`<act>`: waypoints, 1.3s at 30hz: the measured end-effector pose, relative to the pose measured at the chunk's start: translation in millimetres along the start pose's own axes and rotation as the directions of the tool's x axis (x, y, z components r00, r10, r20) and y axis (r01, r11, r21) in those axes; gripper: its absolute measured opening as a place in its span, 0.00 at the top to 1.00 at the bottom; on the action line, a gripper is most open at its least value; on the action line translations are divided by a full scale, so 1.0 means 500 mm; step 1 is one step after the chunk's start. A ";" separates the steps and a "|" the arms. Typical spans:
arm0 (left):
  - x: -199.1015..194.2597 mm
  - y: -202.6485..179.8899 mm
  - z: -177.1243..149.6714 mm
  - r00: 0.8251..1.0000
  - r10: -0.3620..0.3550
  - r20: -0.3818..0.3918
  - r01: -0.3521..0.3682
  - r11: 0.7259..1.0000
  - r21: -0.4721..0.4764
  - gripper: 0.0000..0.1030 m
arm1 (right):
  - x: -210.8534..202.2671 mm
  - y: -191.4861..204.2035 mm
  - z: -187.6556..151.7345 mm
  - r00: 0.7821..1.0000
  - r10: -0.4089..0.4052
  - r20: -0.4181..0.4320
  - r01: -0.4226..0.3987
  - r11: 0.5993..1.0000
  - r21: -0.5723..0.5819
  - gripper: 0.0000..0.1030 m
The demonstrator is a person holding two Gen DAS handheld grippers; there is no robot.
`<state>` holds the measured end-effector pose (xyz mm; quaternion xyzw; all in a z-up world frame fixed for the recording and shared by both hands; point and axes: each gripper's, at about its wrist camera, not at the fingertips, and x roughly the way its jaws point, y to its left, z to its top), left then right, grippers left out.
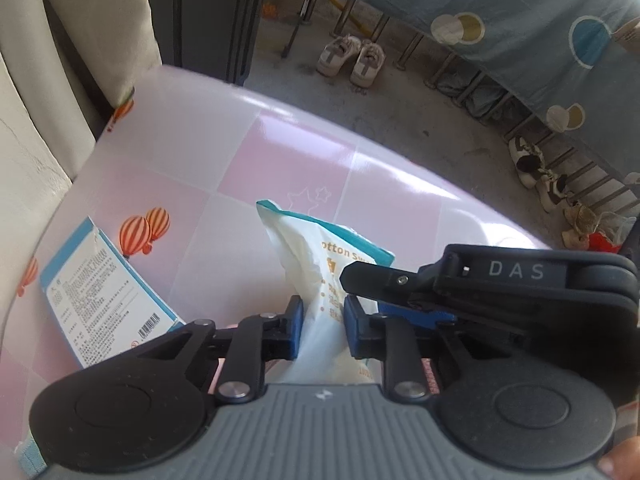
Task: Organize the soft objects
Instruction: 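Carry the cotton-swab bag into the cardboard box and release it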
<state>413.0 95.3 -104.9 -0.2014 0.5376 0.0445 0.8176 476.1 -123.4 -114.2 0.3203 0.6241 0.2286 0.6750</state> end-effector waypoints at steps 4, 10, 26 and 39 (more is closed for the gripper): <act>-0.058 0.001 0.001 0.998 -0.042 0.043 0.042 0.999 -0.003 0.79 | -0.041 0.024 -0.008 0.999 0.045 0.027 -0.045 0.999 -0.010 0.79; -0.171 -0.020 -0.024 0.988 -0.109 0.112 0.108 0.994 0.013 0.80 | -0.133 0.069 -0.045 0.990 0.105 0.090 -0.097 0.992 -0.084 0.83; -0.397 -0.259 -0.203 0.950 -0.269 0.157 0.234 0.949 0.213 0.80 | -0.507 -0.010 -0.252 0.941 0.209 0.265 -0.181 0.975 -0.128 0.83; -0.308 -0.570 -0.314 0.941 -0.337 -0.010 0.312 0.859 0.405 0.80 | -0.768 -0.335 -0.324 0.874 0.177 0.453 -0.216 0.976 0.035 0.83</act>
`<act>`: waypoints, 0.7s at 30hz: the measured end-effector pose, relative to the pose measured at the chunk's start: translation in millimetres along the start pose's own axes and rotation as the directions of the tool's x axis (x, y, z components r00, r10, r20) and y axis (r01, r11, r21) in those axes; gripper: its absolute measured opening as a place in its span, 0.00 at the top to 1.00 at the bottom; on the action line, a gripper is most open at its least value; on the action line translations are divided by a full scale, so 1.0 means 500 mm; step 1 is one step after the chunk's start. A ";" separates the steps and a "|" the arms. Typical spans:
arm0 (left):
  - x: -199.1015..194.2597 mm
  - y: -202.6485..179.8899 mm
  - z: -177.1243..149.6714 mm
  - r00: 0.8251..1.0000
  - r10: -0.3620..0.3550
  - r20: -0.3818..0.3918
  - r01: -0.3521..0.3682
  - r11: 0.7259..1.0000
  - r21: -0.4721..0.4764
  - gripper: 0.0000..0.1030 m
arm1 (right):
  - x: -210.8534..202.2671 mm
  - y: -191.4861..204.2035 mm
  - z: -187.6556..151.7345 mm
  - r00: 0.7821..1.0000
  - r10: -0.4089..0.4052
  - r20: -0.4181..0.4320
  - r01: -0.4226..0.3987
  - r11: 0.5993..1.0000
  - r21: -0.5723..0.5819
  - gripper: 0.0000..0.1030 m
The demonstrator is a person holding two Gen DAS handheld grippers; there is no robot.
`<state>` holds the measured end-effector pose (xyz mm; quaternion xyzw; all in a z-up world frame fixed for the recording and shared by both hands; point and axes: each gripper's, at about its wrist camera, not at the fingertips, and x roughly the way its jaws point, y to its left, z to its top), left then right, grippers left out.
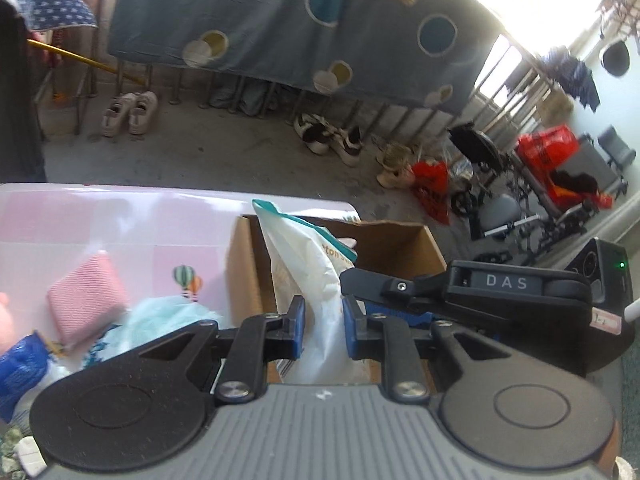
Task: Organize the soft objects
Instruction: 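Carry the cotton-swab bag into the cardboard box and release it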
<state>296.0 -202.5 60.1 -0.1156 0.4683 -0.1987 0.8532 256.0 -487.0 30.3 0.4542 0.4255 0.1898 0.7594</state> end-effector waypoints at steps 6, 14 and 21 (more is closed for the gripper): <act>0.118 -0.034 0.008 0.997 0.042 -0.066 -0.040 0.999 0.036 0.78 | 0.021 -0.121 0.064 1.000 -0.030 0.000 0.030 0.998 0.060 0.83; 0.144 0.003 0.012 0.994 0.079 -0.076 -0.077 0.997 0.027 0.62 | 0.125 -0.240 0.111 0.993 -0.110 -0.035 0.113 0.989 0.100 0.81; 0.058 0.051 0.025 0.996 0.085 -0.020 -0.085 0.996 0.007 0.53 | 0.121 -0.261 0.096 0.986 -0.166 -0.006 0.166 0.983 0.077 0.81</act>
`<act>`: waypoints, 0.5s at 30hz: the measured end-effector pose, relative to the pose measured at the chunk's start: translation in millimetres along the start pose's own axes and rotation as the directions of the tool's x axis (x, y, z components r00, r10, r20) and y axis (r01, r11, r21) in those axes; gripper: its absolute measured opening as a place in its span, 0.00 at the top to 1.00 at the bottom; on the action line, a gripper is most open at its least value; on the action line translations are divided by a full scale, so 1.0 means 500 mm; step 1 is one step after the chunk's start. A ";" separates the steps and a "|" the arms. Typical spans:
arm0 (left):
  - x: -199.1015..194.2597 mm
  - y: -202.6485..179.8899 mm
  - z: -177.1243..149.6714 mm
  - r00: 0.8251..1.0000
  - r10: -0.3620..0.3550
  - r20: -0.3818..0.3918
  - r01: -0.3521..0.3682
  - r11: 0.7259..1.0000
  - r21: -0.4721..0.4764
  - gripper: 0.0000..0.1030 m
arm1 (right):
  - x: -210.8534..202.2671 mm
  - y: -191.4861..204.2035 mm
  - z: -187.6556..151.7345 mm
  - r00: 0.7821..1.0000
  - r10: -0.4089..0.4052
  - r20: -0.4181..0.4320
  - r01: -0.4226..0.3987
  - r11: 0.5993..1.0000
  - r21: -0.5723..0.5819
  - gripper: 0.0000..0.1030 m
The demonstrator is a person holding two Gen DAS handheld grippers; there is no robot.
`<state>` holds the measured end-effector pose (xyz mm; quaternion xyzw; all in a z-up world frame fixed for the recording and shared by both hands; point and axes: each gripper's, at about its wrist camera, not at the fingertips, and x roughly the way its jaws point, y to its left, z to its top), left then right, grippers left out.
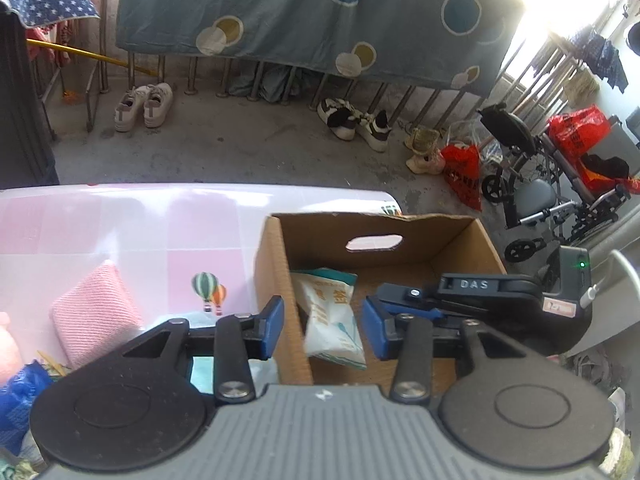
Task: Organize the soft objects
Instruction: 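Carry the cotton-swab bag into the cardboard box and release it, then move the left tool back to the table and grasp the pink sponge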
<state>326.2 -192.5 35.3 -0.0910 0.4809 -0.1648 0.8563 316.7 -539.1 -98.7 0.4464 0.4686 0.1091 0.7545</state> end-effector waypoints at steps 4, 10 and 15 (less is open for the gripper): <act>-0.063 0.042 -0.004 0.999 0.024 0.043 -0.024 1.000 -0.012 0.38 | -0.005 0.030 -0.010 0.999 -0.043 -0.004 0.043 0.998 -0.055 0.81; -0.139 0.153 -0.053 0.991 0.119 0.064 -0.115 0.991 -0.063 0.34 | 0.061 0.070 -0.035 0.990 -0.103 -0.092 0.089 0.985 -0.145 0.81; -0.182 0.250 -0.108 0.983 0.178 0.050 -0.170 0.976 -0.132 0.34 | 0.138 0.066 -0.051 0.970 -0.212 -0.120 0.187 0.963 -0.196 0.87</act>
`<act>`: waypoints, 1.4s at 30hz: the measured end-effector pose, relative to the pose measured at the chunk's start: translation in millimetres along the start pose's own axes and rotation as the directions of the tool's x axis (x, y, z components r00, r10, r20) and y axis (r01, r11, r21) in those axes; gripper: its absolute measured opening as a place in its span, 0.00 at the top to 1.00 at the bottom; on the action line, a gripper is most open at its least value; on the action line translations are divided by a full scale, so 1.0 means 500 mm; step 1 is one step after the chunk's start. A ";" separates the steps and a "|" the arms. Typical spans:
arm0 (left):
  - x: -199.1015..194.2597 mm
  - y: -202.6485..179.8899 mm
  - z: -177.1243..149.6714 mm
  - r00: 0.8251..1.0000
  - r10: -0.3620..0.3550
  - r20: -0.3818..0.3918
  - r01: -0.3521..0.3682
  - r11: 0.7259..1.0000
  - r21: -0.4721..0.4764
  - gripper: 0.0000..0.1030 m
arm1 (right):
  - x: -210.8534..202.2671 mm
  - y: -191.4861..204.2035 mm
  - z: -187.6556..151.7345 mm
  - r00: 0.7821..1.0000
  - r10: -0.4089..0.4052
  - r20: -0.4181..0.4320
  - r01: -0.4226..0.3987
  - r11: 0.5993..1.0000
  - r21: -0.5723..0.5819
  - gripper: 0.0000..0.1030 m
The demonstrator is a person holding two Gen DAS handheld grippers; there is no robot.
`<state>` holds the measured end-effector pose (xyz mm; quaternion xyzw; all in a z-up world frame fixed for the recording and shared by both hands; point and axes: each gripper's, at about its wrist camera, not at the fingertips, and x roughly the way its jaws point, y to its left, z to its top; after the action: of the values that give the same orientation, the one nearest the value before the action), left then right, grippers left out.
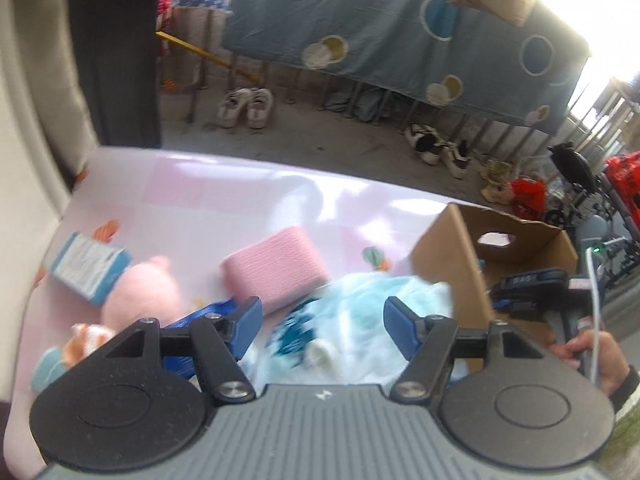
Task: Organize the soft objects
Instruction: 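Move the left tool back to the table and grasp the pink sponge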
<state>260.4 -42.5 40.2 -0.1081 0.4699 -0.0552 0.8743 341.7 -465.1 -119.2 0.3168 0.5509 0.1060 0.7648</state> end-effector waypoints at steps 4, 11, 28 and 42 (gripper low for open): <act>-0.026 0.065 -0.038 1.000 0.025 0.012 -0.025 0.999 -0.025 0.32 | -0.001 0.011 0.004 1.000 -0.024 0.003 0.024 1.000 -0.005 0.87; -0.075 0.129 -0.110 0.995 0.072 0.074 -0.070 0.997 -0.028 0.18 | -0.039 0.040 0.006 0.999 0.019 0.051 -0.018 0.999 -0.029 0.83; -0.089 0.098 -0.173 0.980 0.050 0.193 -0.077 0.988 0.135 0.13 | -0.128 0.056 0.005 0.979 0.118 0.164 -0.124 0.992 0.031 0.80; 0.092 0.117 0.004 0.995 -0.054 -0.081 0.052 0.998 -0.031 0.25 | 0.009 0.405 0.010 0.955 0.286 -0.077 -0.295 0.940 -0.170 0.56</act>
<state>287.3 5.3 -10.2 -0.1310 0.5032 -0.0759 0.8508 385.7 -307.7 0.2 0.3217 0.5057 0.2749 0.7518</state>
